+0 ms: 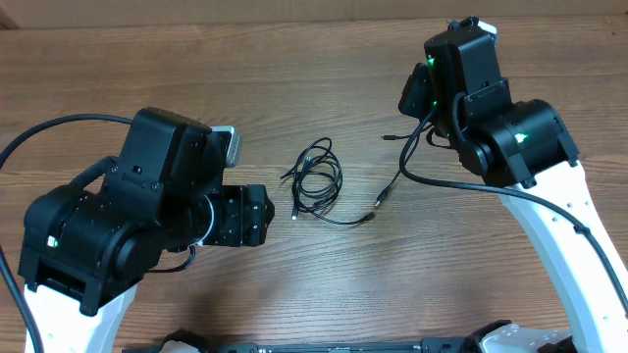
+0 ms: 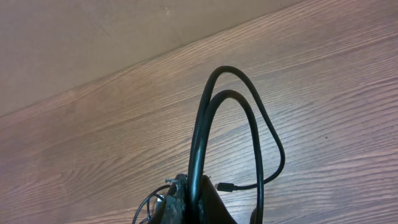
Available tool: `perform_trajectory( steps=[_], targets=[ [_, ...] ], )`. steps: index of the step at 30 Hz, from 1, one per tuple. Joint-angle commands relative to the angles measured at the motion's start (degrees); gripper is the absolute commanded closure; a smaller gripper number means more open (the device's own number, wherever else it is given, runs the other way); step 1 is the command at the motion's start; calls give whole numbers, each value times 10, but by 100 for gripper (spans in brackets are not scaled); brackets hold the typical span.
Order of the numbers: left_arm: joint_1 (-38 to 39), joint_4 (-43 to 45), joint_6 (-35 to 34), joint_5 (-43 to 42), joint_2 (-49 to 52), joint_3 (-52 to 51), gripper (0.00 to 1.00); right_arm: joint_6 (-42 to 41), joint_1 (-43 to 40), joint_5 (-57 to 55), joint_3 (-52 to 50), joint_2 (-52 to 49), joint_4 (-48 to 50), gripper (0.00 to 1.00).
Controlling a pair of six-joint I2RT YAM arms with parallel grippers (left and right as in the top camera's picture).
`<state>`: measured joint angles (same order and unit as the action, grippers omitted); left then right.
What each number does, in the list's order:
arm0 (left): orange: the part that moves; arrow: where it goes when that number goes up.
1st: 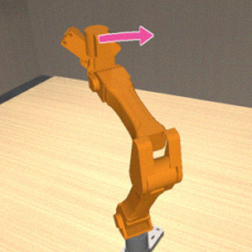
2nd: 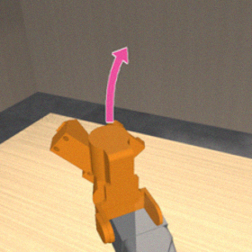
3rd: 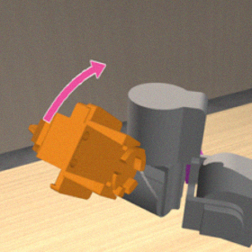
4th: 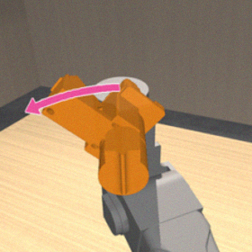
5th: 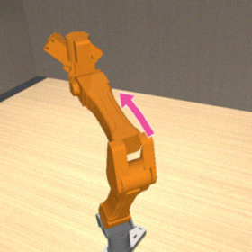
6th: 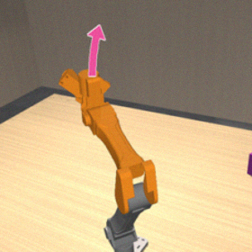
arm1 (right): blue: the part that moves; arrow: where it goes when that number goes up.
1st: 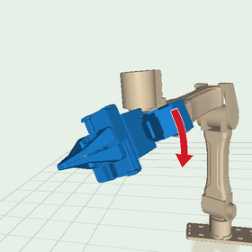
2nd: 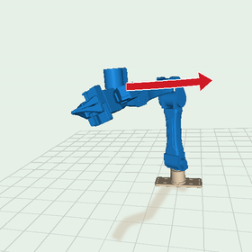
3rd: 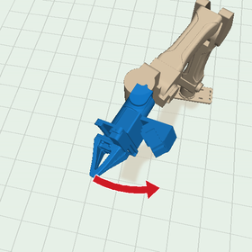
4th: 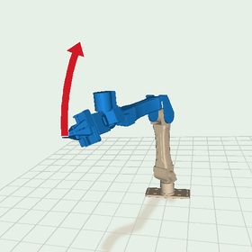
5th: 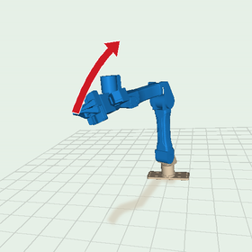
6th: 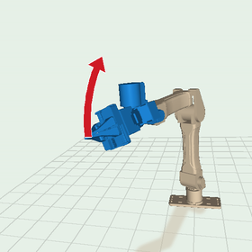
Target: Untangle cables
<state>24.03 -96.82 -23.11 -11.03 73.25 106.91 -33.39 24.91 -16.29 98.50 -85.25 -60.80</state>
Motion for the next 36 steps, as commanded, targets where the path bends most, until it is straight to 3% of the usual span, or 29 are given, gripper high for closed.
perform_trajectory(
  steps=[1,6,9,36],
  targets=[
    [4,0,3,10,1,-18,12,4,1,-2,9,7,10,96],
    [4,0,4,18,8,-34,9,5,-2,-2,9,13,12,96],
    [4,0,4,18,12,-34,0,4,-12,-2,9,21,-3,96],
    [4,2,4,18,17,-34,1,9,-145,-1,9,89,-64,96]
  ],
)
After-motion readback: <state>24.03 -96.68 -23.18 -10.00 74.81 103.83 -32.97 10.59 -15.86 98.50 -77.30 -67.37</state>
